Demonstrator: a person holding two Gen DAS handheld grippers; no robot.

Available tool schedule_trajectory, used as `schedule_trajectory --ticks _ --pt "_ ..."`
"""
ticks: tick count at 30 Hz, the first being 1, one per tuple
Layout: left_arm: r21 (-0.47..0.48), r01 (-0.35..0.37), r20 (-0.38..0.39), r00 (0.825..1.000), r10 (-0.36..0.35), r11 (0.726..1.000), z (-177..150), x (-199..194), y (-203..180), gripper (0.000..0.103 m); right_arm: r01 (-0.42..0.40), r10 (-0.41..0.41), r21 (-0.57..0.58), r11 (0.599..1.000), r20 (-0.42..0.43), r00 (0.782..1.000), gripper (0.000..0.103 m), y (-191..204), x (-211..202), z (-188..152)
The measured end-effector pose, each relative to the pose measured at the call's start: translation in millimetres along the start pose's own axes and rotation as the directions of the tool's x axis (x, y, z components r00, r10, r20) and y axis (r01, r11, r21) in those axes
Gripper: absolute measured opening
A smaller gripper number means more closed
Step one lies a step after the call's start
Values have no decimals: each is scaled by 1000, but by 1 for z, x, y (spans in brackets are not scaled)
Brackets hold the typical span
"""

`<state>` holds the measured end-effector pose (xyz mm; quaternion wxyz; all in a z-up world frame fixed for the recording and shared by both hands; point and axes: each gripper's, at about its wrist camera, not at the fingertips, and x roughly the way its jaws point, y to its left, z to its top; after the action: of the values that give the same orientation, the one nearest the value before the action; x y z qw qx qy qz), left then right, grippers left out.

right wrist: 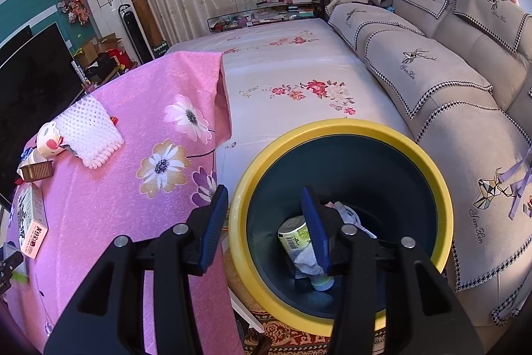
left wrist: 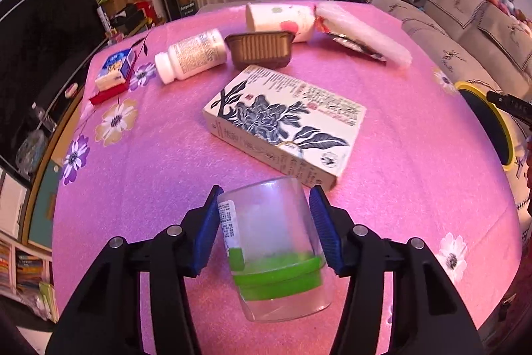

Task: Collect trash
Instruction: 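Carry the jar over the bin and open the left gripper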

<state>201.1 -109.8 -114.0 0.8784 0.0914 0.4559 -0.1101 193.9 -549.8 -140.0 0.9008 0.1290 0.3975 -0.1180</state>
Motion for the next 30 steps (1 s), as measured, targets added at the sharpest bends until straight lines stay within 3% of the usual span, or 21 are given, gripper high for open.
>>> schedule_trajectory --ticks 12,19,30 --pt "58 90 134 986 -97 994 -1 -61 -31 51 -30 30 1 1000 30 999 44 1 -15 -3" --pt "112 131 162 976 -149 985 7 -73 -59 51 -39 39 6 999 45 998 44 -5 -23 -6" --pt "258 247 161 942 -294 934 47 -72 -142 51 -12 8 49 999 95 995 44 -41 -46 -11"
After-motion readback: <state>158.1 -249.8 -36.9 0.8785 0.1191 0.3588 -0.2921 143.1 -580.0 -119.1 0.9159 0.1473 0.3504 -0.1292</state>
